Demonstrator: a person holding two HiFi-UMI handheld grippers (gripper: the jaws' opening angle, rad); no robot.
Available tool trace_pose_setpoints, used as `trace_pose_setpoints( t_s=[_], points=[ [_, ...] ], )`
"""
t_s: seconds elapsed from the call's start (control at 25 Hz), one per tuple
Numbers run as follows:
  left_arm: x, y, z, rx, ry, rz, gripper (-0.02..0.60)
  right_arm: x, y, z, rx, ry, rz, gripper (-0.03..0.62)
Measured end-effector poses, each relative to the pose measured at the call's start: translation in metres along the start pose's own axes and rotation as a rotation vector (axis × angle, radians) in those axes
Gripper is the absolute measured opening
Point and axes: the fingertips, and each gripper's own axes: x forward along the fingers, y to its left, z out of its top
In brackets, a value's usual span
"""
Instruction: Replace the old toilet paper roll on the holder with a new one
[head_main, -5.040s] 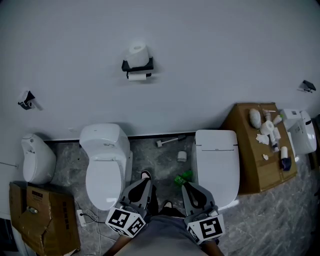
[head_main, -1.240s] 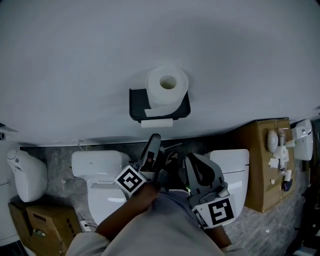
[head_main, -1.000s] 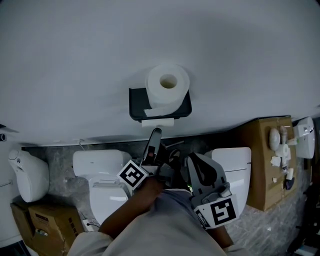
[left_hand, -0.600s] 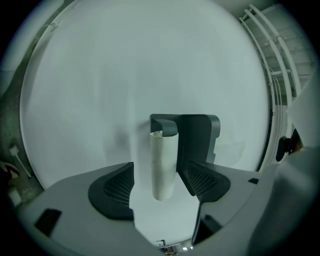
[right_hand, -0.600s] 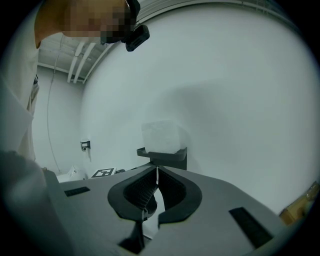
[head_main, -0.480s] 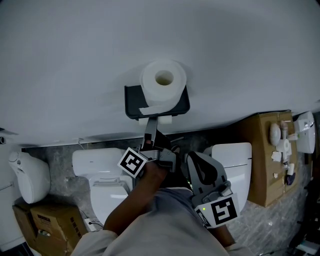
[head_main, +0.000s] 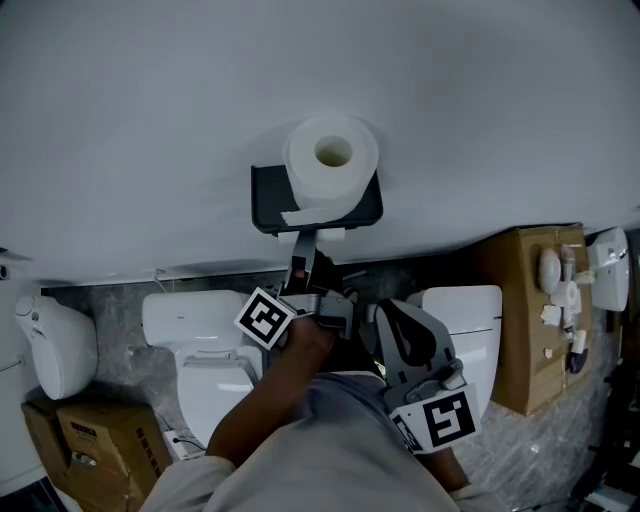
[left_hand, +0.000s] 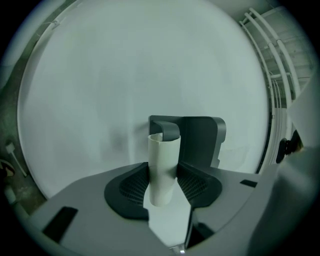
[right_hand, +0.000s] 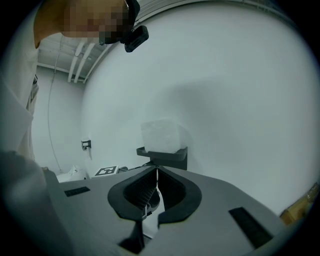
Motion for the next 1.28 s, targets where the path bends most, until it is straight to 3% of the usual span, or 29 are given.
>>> trace_pose_setpoints(
  t_s=[0.36, 1.28],
  points=[
    [0.002, 0.0, -0.01, -0.013, 0.024, -0.001, 0.178, -0.008, -0.003, 0.002, 0.006, -0.017, -0.017, 0.018],
    [0.024, 0.002, -0.078, -0.028, 0.18, -0.017, 0.176, -0.032, -0.032, -0.001, 0.032, -0.034, -0.119, 0.018]
  ],
)
